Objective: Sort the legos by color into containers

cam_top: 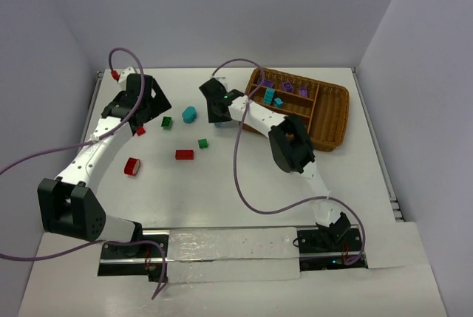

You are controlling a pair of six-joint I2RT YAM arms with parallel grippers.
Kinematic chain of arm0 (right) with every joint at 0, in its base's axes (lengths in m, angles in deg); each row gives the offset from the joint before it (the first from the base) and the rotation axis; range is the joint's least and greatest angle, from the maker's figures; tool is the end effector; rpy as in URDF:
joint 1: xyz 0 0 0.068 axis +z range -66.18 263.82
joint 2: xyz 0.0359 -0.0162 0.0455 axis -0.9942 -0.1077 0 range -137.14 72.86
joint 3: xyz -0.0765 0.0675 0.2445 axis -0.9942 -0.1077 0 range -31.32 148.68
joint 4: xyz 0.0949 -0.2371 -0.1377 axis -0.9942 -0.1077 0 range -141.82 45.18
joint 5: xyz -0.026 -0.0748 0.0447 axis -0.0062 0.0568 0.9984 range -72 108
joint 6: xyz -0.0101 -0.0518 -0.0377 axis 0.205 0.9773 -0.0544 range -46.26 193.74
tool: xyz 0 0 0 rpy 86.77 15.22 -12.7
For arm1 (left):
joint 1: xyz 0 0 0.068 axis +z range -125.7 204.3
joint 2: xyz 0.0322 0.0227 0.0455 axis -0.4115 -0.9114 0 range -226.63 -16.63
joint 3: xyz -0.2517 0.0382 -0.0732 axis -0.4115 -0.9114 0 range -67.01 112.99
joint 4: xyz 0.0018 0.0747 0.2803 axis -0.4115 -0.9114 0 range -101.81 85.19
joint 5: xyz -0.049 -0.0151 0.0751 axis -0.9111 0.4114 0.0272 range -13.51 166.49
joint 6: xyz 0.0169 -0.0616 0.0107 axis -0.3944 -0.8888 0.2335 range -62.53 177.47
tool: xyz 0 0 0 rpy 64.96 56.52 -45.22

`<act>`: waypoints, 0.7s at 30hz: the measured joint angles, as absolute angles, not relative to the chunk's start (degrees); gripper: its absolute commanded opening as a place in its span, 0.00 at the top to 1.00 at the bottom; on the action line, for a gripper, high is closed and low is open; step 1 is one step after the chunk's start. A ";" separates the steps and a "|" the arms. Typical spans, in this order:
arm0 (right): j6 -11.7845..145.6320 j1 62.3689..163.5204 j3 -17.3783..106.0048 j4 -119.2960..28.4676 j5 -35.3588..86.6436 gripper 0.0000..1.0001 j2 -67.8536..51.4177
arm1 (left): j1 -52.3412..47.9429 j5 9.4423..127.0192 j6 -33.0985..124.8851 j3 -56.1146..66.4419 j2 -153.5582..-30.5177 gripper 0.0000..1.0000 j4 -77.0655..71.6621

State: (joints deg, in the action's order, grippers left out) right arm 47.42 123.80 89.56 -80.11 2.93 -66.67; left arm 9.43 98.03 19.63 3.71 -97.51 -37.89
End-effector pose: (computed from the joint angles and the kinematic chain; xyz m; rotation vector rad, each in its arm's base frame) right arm 0.4430 0.3544 0.1490 -0.1882 2.4666 0.1661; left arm 0.3424 -0.0716 0.2936 -0.6305 2.1726 -0.0484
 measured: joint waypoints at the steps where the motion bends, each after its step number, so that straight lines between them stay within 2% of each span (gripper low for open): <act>1: 47.41 123.80 86.76 -79.58 2.68 0.95 -64.07 | 9.43 98.01 19.63 3.71 -97.51 0.01 -37.94; 7: 46.62 122.60 76.20 -74.78 2.01 0.95 -48.05 | 9.47 97.94 19.63 3.53 -97.30 0.01 -37.97; 12: 44.85 116.39 67.39 -68.85 1.36 0.94 -36.96 | 9.43 96.93 20.55 3.36 -97.29 0.01 -37.93; 21: 41.64 101.20 51.39 -66.71 -0.70 0.91 -33.98 | 7.57 94.98 22.97 4.84 -103.65 0.01 -37.70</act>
